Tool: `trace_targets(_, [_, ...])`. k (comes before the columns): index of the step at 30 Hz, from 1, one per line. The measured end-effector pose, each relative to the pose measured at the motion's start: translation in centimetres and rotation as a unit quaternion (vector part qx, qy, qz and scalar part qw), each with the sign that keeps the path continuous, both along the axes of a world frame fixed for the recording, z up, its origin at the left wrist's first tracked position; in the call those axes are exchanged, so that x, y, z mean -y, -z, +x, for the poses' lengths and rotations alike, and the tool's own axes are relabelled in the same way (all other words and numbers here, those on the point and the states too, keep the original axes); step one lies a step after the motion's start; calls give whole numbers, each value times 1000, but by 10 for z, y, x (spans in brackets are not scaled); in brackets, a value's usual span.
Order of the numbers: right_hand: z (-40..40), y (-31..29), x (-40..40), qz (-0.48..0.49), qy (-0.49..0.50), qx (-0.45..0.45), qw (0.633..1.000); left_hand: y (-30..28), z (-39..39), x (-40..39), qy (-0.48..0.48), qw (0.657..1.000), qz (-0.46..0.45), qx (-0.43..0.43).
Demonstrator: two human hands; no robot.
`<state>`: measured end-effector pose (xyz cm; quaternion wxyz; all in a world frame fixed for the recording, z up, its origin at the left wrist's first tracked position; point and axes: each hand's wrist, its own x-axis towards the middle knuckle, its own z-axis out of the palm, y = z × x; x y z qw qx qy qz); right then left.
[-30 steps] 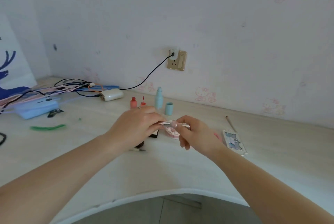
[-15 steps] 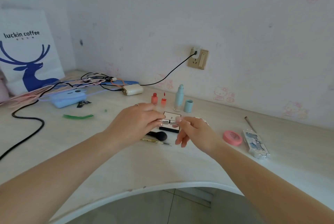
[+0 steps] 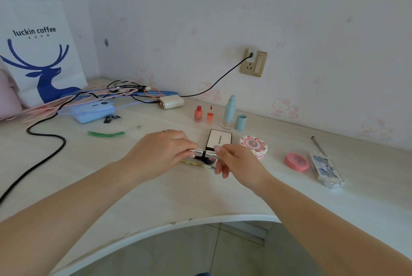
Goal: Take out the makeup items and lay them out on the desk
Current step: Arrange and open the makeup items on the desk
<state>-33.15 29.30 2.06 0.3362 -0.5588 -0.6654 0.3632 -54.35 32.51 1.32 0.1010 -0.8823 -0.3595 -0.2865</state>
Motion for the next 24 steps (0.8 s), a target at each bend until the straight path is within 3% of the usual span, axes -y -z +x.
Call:
trace_targets(9, [-4, 24, 6, 83, 27, -28, 996, 18, -15, -2, 7, 998, -61, -32])
trace_targets(13, [-8, 41, 11, 83, 38, 10, 996, 27, -22, -4, 9, 997, -59, -59])
trace_targets(18, [-13, 56, 11, 78, 57, 126, 987, 42, -29, -7, -12, 994, -48, -94])
trace_targets(24, [-16, 57, 3, 111, 64, 184, 975, 50, -27, -12, -28, 995, -55, -74])
